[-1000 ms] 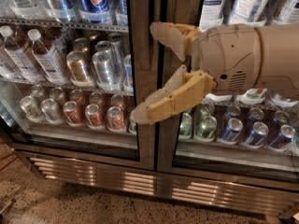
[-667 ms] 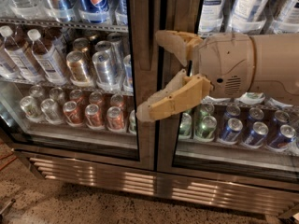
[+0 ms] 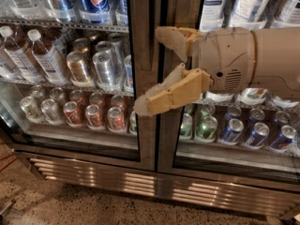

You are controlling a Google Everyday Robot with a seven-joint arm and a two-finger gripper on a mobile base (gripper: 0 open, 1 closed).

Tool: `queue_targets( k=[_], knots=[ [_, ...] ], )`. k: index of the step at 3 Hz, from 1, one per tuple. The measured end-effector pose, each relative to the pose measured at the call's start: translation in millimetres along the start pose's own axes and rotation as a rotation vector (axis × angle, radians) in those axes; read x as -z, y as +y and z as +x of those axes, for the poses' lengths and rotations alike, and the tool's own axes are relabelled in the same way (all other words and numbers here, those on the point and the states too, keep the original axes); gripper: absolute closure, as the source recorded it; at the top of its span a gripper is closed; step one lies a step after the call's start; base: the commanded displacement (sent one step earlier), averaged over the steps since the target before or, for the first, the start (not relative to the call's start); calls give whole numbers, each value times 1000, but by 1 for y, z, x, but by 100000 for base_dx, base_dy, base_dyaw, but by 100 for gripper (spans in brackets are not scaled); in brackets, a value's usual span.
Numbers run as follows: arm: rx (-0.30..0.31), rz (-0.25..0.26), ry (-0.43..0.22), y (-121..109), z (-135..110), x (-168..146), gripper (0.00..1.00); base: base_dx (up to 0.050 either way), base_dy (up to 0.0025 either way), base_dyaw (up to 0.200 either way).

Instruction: Open left fridge door

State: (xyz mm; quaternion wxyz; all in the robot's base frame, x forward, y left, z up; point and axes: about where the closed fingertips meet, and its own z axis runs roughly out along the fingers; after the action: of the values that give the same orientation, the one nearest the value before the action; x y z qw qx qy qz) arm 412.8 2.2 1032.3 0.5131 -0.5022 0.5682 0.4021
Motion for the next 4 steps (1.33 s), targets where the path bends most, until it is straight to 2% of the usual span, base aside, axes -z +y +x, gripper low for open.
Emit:
queue_targets(
  k=[1,2,4],
  knots=[
    [-11,52,17,-7,-13,-7,0,0,0,0],
    [-22,56,30,-7,-4,-6,0,0,0,0],
    [-22,56,30,-7,-4,-6,0,12,1,19214]
  ],
)
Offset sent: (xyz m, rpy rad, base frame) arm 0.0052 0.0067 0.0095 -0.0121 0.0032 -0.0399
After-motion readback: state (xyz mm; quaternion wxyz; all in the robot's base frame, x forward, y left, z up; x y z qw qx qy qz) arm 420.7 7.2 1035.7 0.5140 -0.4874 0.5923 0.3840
